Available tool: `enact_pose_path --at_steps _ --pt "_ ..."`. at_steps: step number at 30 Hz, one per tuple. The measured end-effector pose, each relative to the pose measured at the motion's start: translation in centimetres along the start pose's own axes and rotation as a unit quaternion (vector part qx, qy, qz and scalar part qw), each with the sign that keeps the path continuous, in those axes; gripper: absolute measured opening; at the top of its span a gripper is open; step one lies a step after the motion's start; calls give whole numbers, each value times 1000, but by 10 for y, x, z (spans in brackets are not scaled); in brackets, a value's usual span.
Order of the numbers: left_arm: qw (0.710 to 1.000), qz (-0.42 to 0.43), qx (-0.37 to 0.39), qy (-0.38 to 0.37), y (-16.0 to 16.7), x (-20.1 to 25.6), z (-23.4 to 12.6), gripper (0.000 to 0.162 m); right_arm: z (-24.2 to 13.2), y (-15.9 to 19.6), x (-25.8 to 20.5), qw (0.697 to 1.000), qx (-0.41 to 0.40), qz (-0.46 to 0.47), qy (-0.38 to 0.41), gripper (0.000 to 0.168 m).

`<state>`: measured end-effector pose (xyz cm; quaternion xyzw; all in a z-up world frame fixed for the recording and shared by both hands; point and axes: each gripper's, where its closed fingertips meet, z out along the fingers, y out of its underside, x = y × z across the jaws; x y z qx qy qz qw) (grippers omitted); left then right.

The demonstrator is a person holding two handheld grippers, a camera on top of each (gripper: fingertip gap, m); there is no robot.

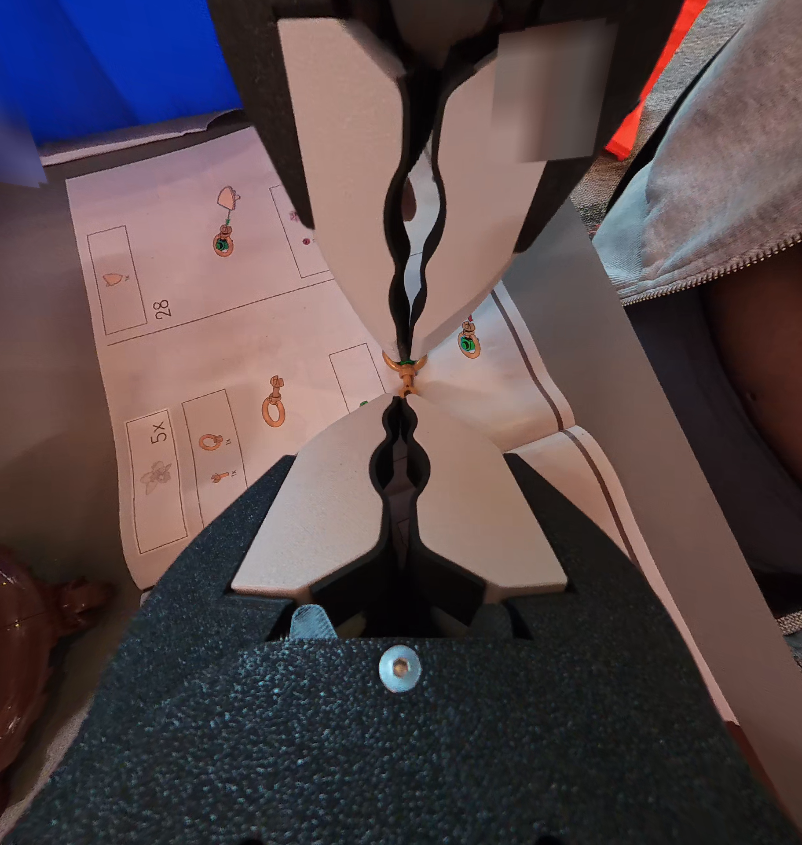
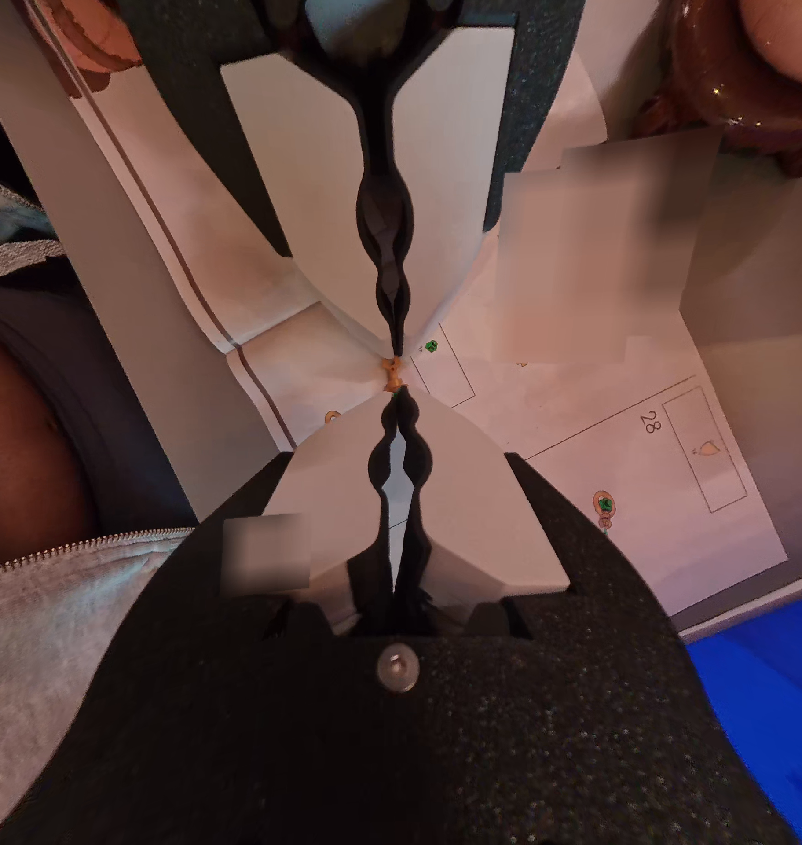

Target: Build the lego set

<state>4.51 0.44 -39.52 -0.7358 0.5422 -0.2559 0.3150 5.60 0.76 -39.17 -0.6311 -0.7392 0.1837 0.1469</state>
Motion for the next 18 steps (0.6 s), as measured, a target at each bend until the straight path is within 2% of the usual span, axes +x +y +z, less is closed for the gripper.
enact_pose_path --at_steps 6,18 --pt "1000 -16 0 -4 0 0 0 0 0 0 0 999 33 37 17 0" --pt "997 -75 5 2 -3 4 3 0 4 -2 0 991 89 93 -24 1"
